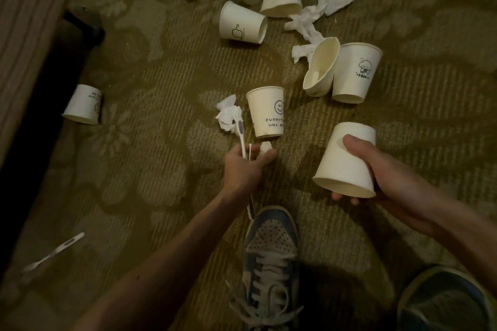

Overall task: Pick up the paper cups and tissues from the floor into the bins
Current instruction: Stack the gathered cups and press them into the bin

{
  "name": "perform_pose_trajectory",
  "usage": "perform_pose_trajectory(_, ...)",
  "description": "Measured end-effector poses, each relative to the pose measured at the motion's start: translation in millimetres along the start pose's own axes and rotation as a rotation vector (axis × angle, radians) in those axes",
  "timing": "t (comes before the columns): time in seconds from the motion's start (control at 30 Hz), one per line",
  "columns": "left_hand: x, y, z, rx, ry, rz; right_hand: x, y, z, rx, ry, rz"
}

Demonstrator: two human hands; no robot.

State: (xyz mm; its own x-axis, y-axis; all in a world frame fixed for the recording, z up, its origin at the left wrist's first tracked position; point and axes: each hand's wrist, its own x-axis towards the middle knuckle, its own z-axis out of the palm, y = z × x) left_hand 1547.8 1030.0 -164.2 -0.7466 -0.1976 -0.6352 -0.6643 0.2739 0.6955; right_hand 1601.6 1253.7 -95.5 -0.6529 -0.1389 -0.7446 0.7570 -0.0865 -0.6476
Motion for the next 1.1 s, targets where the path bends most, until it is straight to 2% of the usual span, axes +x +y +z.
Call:
perform_pose_trajectory(0.13, 4.4, -4.4, 6.7, 0.221, 0.035, 0.103, 0.5, -1.2, 0.3, 0.013, 0.020, 0.013)
perform_pose_trajectory(0.23, 3.3, -6.3, 4.4, 0.298, -0.013, 0.135, 1.6, -2.6, 2.4, 0.012, 0.032, 0.017)
perform_pose_trajectory(0.33, -2.8, -8.8, -9.9, 0.130, -0.055, 0.123, 2.4, -3.3, 4.2, 0.003, 0.027, 0.025)
perform_pose_trajectory(0.43, -9.4, -2.2, -27.2, -0.005, 0.006, 0.103, 3.4, -5.4, 6.8, -0.005, 0.018, 0.035)
perform_pose_trajectory(0.5, -6.2, 7.2, -38.0, -0.021, 0.073, 0.159, 4.6, -7.6, 9.2, -0.014, 0.019, 0.043)
perform_pose_trajectory(0.6, 11.7, 26.7, -51.0, 0.003, 0.198, 0.340, 6.4, -10.4, 13.4, -0.025, 0.025, 0.045)
perform_pose_trajectory(0.67, 28.6, 38.4, -50.2, 0.021, 0.258, 0.353, 6.9, -12.8, 15.8, -0.029, 0.018, 0.035)
perform_pose_trajectory(0.8, 62.7, 44.3, -35.3, 0.175, 0.310, 0.274, 6.5, -17.4, 17.0, -0.018, 0.017, 0.024)
perform_pose_trajectory(0.97, 80.2, 42.6, -19.8, 0.532, 0.342, 0.351, 2.4, -22.7, 10.7, -0.013, 0.032, 0.002)
perform_pose_trajectory(1.1, 84.0, 44.8, -20.3, 0.583, 0.346, 0.396, 0.7, -24.3, 6.2, 0.027, 0.040, -0.026)
